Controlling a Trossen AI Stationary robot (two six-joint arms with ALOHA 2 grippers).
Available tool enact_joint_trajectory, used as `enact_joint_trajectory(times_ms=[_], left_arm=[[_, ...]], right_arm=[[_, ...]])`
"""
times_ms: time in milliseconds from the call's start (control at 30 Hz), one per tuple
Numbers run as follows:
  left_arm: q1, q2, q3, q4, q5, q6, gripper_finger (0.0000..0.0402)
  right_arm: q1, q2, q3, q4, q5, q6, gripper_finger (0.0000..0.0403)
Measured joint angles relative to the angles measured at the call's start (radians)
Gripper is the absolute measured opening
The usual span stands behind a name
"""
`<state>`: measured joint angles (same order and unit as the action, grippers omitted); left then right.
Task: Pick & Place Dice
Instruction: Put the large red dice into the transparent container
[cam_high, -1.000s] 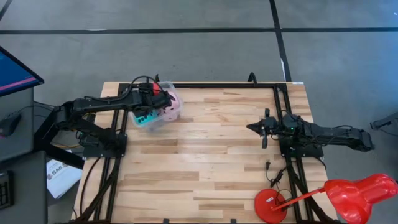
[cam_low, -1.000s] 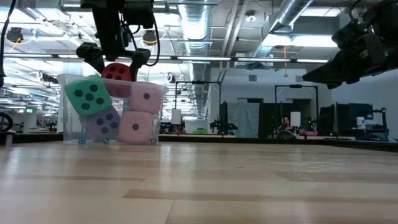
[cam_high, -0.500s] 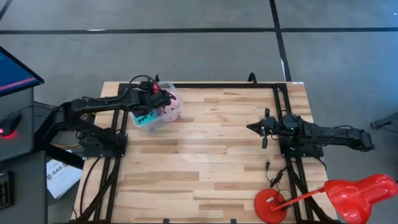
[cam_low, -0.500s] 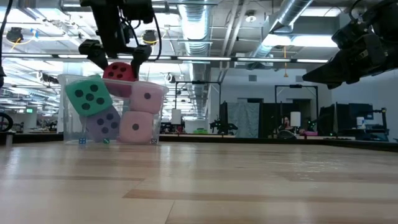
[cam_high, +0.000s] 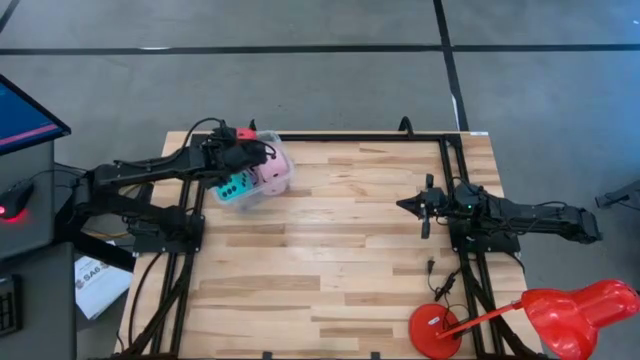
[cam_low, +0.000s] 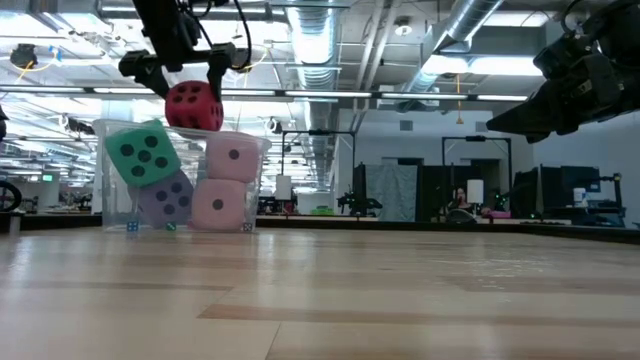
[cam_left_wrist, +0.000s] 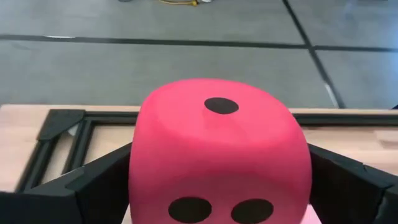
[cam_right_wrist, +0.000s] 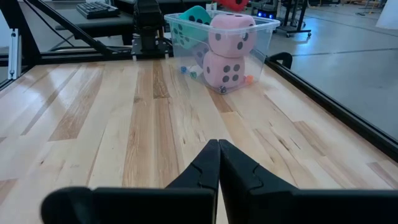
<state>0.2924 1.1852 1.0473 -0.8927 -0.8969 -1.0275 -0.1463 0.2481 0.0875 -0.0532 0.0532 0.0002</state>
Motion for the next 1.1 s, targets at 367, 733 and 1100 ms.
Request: enact_joint_trajectory(times_ms=[367, 733, 1100], left_arm=[[0.0, -0.007, -0.028, 0.02, 0.011, 0.002, 0.0391], [0.002, -0.01, -0.129, 0.048, -0.013, -0.031, 0.04], [-0.001, -0.087, -0.133, 0.066, 0.035, 0.042, 0.04]], right_arm=[[0.0, 0.0, 0.0, 0.0, 0.0, 0.0, 0.0002], [0.0, 0.0, 0.0, 0.0, 0.0, 0.0, 0.0002], [0.0, 0.0, 0.0, 0.0, 0.0, 0.0, 0.0002]])
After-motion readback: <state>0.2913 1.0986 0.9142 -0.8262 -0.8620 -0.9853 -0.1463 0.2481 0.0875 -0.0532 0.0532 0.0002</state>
